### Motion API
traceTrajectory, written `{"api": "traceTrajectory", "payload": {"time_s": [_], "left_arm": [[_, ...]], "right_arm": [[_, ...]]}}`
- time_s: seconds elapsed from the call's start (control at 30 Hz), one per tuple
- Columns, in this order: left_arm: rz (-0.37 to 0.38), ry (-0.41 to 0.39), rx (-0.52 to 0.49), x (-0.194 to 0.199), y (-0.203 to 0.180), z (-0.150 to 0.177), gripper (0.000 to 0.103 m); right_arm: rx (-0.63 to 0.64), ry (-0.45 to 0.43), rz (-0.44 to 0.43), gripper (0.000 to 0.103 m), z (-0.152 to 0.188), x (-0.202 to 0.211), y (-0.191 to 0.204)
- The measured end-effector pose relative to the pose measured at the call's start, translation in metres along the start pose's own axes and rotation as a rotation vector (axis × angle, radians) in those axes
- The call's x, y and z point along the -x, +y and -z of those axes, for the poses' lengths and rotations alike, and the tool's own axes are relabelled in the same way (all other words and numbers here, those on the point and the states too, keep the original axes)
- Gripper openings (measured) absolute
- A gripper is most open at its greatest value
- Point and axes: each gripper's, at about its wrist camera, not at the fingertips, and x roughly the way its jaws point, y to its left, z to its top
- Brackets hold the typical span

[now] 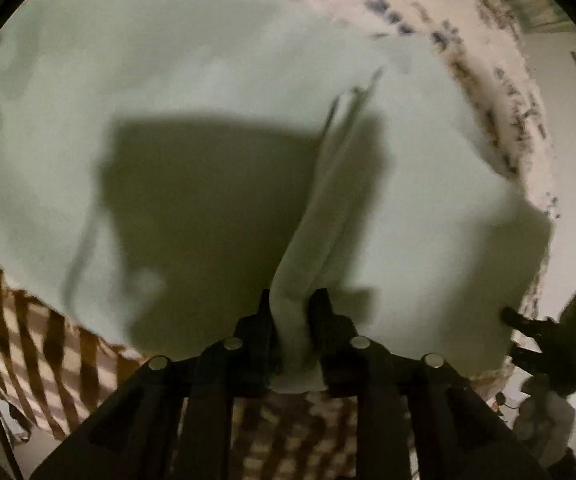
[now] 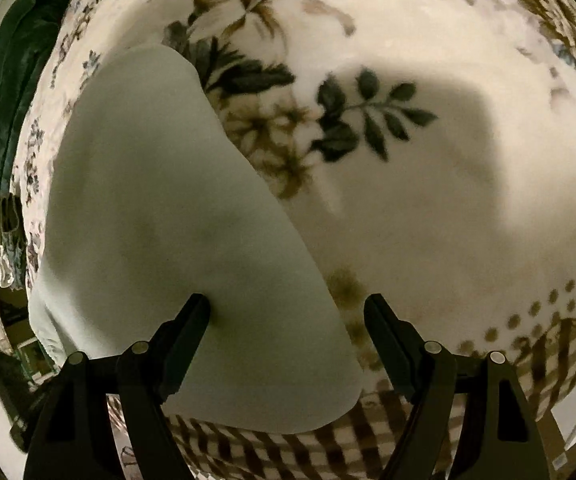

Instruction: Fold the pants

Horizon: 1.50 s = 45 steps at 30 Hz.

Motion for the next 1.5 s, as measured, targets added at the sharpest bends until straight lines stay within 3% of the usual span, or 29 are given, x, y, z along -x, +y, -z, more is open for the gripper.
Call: {"api": "traceTrajectory", "payload": {"time_s": [0.13,0.17,0.23,0.33,0.4,0.43,0.5,0.63,0.73,0.8,0.9,1.13,1.3,1.33,1.37,1.43,1.5], "left_arm": [[0.058,-0.039,0.033,0.022,0.009,0.009,0.03],[0.073,-0.087,0.034,0.036,0.009,0.012,0.03],[0.063,-0.186,0.004,0.062,0.008,0.019,0.039],[0.09,-0.31,0.012,0.093,0.021,0.022,0.063],[0.069,-0.393,0.047,0.105,0.036,0.02,0.097],[0.069,-0.417,0.071,0.106,0.042,0.016,0.103],[0.086,-0.445,0.196,0.108,0.075,0.015,0.103],[0.283,-0.489,0.556,0.082,0.157,0.033,0.103],[0.376,-0.49,0.747,0.056,0.197,0.044,0.102],[0.464,-0.511,0.839,0.039,0.222,0.049,0.101],[0.51,-0.5,0.838,0.025,0.231,0.037,0.101],[0.47,-0.548,0.672,0.045,0.201,-0.005,0.1],[0.474,-0.499,0.703,0.017,0.222,-0.025,0.1],[0.468,-0.519,0.7,0.023,0.22,-0.028,0.097],[0.449,-0.537,0.688,0.03,0.217,-0.029,0.081],[0.38,-0.561,0.646,0.051,0.201,-0.032,0.072],[0.393,-0.613,0.617,0.067,0.19,-0.024,0.058]], "right_arm": [[0.011,-0.002,0.015,0.082,-0.001,0.003,0.006],[0.014,-0.013,0.023,0.082,-0.003,0.005,0.01],[0.058,-0.122,0.02,0.083,0.001,0.025,0.021],[0.172,-0.209,0.045,0.083,0.008,0.044,0.056],[0.234,-0.199,0.032,0.083,0.011,0.042,0.082],[0.257,-0.188,0.023,0.083,0.013,0.042,0.093],[0.314,-0.163,0.0,0.083,0.019,0.032,0.122],[0.328,-0.11,-0.046,0.083,0.028,0.002,0.164],[0.31,-0.063,-0.088,0.083,0.037,-0.031,0.195],[0.332,-0.055,-0.068,0.083,0.041,-0.047,0.213],[0.365,-0.074,-0.01,0.088,0.048,-0.061,0.228],[0.354,-0.057,-0.022,0.088,0.046,-0.061,0.228],[0.335,-0.055,-0.009,0.088,0.045,-0.059,0.226],[0.335,-0.056,-0.005,0.088,0.046,-0.058,0.227],[0.336,-0.057,-0.002,0.088,0.046,-0.059,0.228],[0.339,-0.059,0.001,0.088,0.047,-0.058,0.227],[0.339,-0.061,-0.005,0.088,0.048,-0.057,0.226]]}}
